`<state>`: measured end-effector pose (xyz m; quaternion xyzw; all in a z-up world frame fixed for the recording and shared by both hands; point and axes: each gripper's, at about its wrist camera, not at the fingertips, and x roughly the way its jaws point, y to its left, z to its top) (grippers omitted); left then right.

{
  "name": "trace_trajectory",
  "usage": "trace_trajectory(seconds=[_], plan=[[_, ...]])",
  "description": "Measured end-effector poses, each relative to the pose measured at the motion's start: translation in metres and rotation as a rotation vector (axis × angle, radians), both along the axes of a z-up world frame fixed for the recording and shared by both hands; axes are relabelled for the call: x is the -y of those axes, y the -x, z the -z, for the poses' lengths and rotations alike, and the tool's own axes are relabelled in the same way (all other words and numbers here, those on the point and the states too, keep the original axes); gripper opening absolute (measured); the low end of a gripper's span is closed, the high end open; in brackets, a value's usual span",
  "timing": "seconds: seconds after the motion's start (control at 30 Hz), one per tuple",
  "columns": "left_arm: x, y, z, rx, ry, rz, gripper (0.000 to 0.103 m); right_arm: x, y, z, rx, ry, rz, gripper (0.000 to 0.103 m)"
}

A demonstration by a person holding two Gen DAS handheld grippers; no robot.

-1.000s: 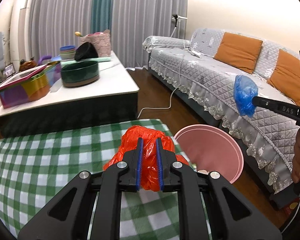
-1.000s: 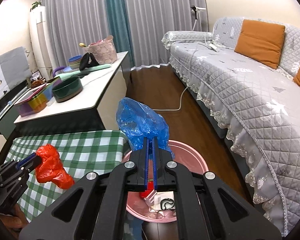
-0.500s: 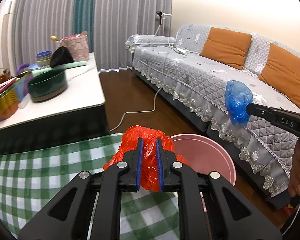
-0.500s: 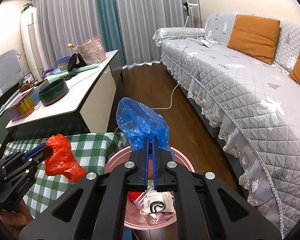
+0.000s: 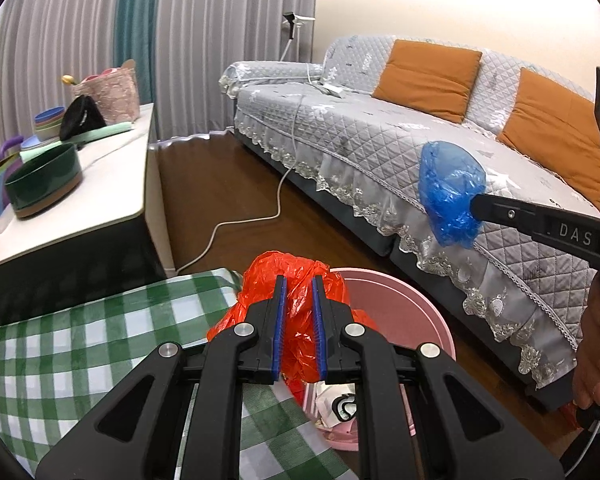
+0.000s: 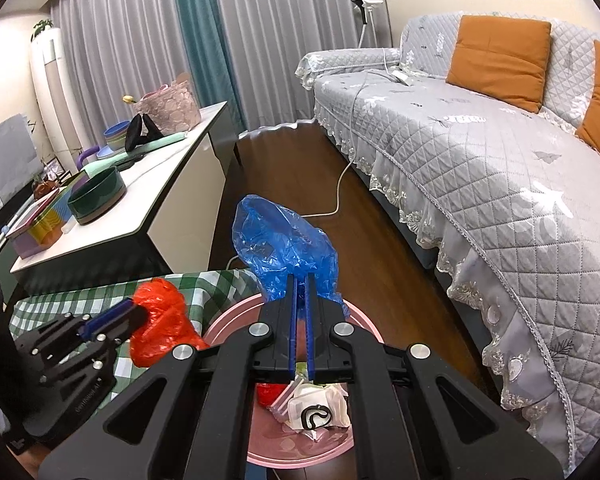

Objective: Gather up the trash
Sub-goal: 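Open left tool to drop red bag while right tool drops blue bag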

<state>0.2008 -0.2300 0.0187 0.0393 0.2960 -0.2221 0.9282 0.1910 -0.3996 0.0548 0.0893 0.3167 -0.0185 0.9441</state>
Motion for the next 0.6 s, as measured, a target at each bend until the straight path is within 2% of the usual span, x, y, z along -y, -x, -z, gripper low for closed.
trace_trajectory(seconds=[0.07, 0.1, 0.17, 0.2, 0.23, 0.27, 0.33, 0.5, 0.6], plan=[[0.004, -0.001, 0.002, -0.006, 0.000, 0.019, 0.013, 0.001, -0.001, 0.000, 0.001, -0.008, 0.003, 0.004], [0.006, -0.002, 0.003, -0.014, -0.002, 0.033, 0.014, 0.003, -0.001, 0.000, 0.003, -0.014, 0.003, 0.007], [0.011, -0.003, 0.007, -0.034, -0.016, 0.055, 0.023, 0.004, -0.001, 0.000, 0.005, -0.021, 0.013, 0.009], [0.012, -0.003, 0.008, -0.040, -0.021, 0.059, 0.028, 0.005, -0.002, 0.001, 0.002, -0.026, 0.012, 0.015], [0.013, -0.002, 0.010, -0.039, -0.027, 0.056, 0.040, 0.006, -0.002, 0.002, -0.001, -0.032, 0.010, 0.025], [0.012, 0.000, 0.010, -0.033, -0.028, 0.050, 0.047, 0.006, -0.002, 0.003, -0.003, -0.040, 0.010, 0.030], [0.009, 0.004, 0.011, -0.037, -0.024, 0.042, 0.048, 0.005, -0.003, 0.004, -0.009, -0.044, 0.010, 0.045], [-0.004, 0.014, 0.009, -0.043, -0.029, 0.026, 0.050, 0.000, -0.003, 0.004, -0.009, -0.035, 0.002, 0.061], [-0.014, 0.025, 0.002, -0.038, -0.027, 0.011, 0.062, -0.005, -0.001, 0.003, -0.002, -0.030, -0.004, 0.071]])
